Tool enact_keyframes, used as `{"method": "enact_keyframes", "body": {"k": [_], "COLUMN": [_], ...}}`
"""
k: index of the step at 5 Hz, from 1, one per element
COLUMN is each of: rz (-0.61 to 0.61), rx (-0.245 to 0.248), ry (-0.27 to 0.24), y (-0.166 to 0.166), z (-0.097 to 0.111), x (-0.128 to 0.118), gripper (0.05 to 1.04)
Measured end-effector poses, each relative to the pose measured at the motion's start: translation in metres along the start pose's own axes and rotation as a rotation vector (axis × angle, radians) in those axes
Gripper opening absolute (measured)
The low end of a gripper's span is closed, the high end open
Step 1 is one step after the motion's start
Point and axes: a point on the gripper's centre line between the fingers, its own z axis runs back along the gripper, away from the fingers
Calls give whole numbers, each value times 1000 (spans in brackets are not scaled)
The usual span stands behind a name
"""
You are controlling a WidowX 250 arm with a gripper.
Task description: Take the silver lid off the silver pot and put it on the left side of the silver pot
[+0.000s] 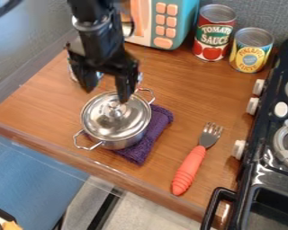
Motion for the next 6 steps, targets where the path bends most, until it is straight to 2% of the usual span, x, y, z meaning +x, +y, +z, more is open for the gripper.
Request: {"method": "enact_keyframes", "body": {"k": [1, 2, 4, 5, 6], "rz": [-10, -4, -26, -24, 18], "rx": [-7, 10, 24, 6, -8], "ry": [34, 90, 91, 99, 79], "y": [-6, -3, -3, -6, 2], "z": [-13, -29, -28, -27, -16], "x": [-3, -8, -6, -6, 2], "gripper": [998, 941, 387, 288, 288]}}
